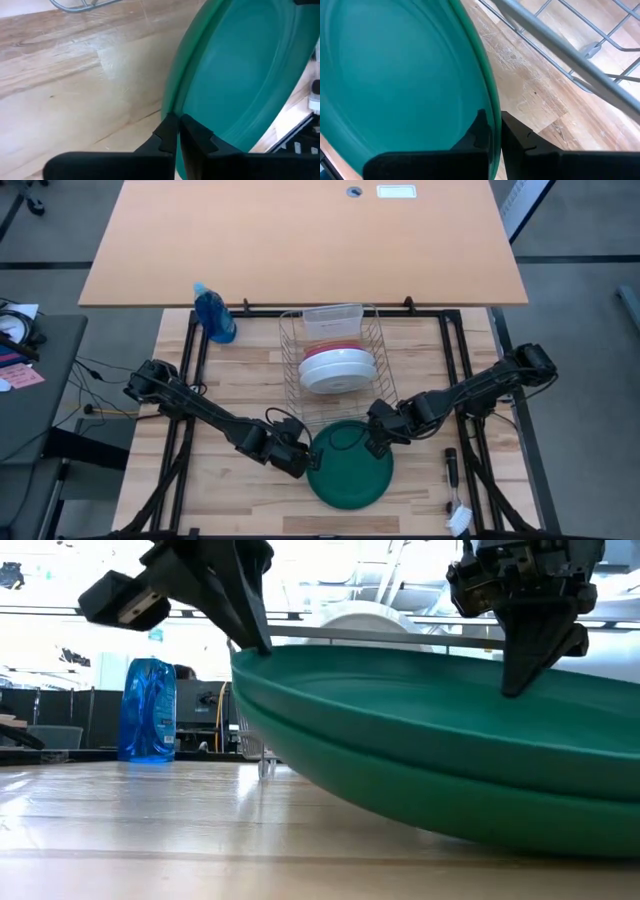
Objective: Sort dishes
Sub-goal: Put the green plate in the dish rack
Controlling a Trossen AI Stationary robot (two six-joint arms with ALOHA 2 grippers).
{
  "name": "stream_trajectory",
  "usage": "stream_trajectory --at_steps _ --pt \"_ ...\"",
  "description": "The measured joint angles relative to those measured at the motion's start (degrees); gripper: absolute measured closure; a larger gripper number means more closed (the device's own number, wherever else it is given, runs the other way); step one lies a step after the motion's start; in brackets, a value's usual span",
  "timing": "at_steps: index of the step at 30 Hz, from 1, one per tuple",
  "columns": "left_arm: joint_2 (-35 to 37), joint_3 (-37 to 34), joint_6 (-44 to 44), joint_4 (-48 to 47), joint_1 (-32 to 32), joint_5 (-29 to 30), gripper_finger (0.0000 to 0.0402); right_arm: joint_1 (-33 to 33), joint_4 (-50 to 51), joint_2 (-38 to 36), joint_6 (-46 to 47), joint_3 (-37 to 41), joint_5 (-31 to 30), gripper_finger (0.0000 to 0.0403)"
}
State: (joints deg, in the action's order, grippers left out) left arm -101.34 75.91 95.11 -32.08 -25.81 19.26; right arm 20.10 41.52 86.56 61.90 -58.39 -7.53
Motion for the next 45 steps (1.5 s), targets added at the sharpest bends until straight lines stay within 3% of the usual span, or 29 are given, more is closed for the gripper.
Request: stream_trajectory --at_steps 9,21,25,30,34,45 --pt "0.01 -2.16 1.55 0.56 0.14 1.05 0.04 0.0 0.59 0.0 0.98 -0.38 1.16 0.0367" --pt "0.04 1.14 0.02 -1.96 -1.15 2.29 0.0401 0.0 19.83 -0.46 -4.73 -11.99 3.36 0.0245" --pt "0.07 1.14 -1.53 -2.11 -1.15 2.42 0.0401 0.39 16.69 -0.48 -8.63 -11.85 2.77 0.0211" --pt "0.07 1.17 -2.93 -1.52 -1.15 2.58 0.0401 0.55 4.42 -0.48 -12.71 -6.52 3.19 0.0187" --pt "0.09 1.17 -3.61 -1.4 -1.15 2.89 0.0401 0.87 -2.59 -0.46 -12.39 -1.89 3.25 0.0183" --pt "0.15 1.17 -10.17 0.74 -1.15 4.63 0.0401 3.15 -6.2 -0.32 -17.93 2.43 -3.74 0.0188"
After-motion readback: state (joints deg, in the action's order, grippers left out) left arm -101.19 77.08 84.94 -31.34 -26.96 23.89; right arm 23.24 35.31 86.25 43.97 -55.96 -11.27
